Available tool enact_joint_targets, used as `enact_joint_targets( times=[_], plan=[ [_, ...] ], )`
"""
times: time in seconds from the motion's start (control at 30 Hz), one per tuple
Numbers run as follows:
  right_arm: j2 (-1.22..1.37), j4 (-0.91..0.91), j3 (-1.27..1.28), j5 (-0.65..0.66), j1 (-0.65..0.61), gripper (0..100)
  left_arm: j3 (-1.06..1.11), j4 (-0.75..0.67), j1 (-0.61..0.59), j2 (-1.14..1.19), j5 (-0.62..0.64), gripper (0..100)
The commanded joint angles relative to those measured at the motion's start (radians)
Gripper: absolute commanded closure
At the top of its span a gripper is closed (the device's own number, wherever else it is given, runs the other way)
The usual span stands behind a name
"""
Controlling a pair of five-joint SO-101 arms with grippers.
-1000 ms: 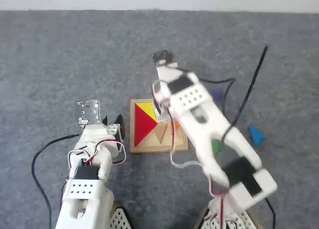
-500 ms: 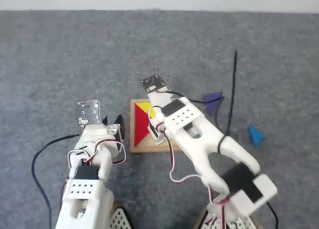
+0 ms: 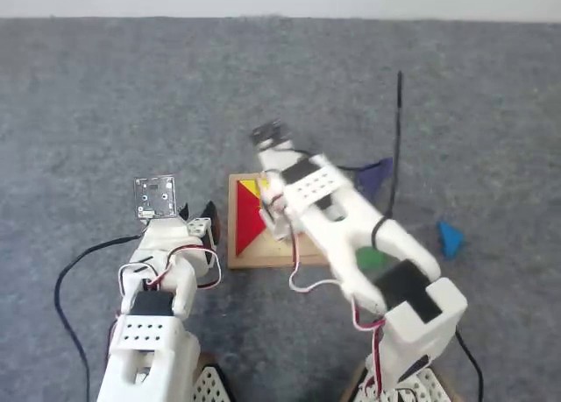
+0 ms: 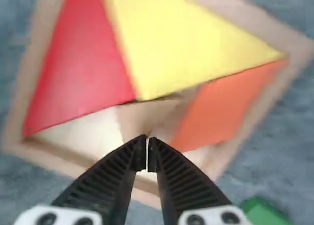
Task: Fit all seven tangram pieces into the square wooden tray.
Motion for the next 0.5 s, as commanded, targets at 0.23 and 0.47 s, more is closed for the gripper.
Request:
enact_joint_targets(
  times=[0.23, 0.47],
  plan=[
    [-0.148, 0.064, -0.048, -0.011, -0.110, 99.0, -0.012, 0.005, -0.003, -0.014, 0.008, 85],
    [-0.002, 0.044, -0.052, -0.006, -0.056, 99.0, -0.012, 0.005, -0.003, -0.014, 0.008, 85]
  ],
)
